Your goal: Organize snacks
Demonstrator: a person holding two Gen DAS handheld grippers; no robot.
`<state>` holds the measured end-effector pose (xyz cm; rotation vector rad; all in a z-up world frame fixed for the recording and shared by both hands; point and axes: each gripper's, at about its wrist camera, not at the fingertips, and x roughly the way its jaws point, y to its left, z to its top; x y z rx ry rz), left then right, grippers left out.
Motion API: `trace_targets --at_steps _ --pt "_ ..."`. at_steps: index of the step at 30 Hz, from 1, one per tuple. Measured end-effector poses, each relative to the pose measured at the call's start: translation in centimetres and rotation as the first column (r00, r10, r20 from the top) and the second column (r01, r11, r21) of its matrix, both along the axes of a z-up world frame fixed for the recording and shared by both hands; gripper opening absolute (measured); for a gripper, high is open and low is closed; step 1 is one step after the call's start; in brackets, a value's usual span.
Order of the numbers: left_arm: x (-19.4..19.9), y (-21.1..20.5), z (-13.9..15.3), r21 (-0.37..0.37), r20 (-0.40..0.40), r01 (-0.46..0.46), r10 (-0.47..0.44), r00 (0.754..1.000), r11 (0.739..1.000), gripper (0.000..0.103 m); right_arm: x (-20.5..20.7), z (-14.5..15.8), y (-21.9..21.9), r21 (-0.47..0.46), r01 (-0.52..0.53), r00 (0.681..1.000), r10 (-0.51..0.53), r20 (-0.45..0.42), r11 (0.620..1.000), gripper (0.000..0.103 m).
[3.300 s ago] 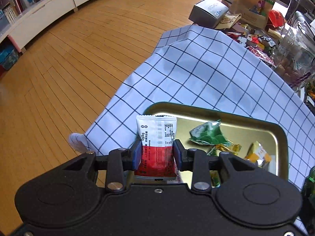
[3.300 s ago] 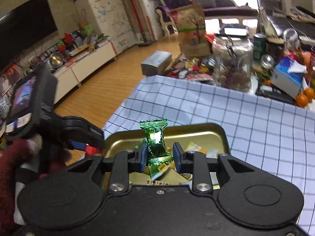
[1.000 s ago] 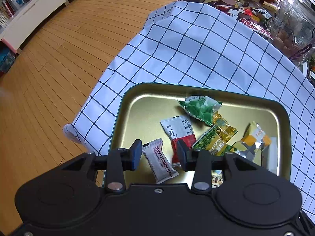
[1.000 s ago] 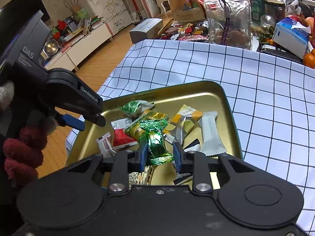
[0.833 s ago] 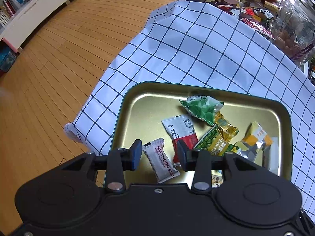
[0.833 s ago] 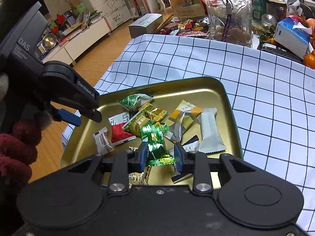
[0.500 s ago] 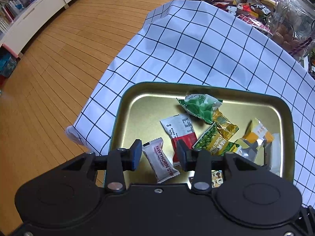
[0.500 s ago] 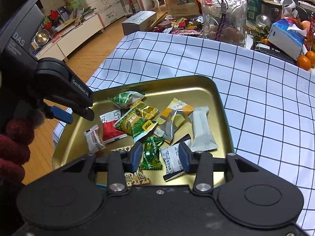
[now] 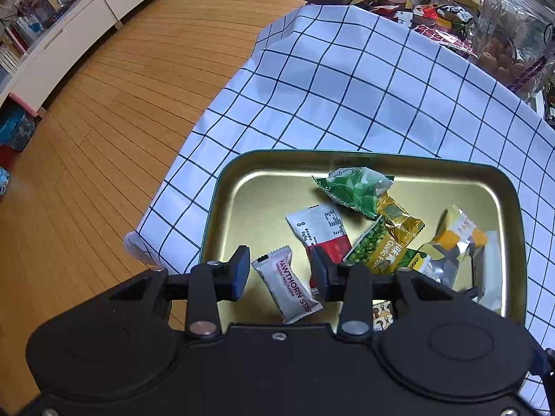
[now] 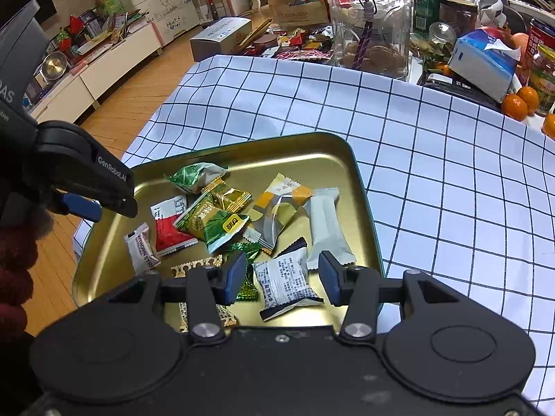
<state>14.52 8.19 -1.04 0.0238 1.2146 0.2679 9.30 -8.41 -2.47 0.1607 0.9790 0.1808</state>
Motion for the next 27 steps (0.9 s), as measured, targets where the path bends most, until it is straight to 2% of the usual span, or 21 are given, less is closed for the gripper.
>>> trace_targets --at_steps 14,27 --pt "-0.45 -0.96 0.89 0.063 0.064 0.036 -0.040 0.997 0.997 0.049 0.19 0.06 -0.12 -0.035 0.013 1.000 -0.013 0.011 0.999 0.052" --pt "-0.40 -0.79 0.85 0.055 0.061 0.025 -0.029 0.998 0.998 0.049 0.35 -0.03 -0.42 -0.040 0.020 1.000 -0.020 0.006 0.999 0.053"
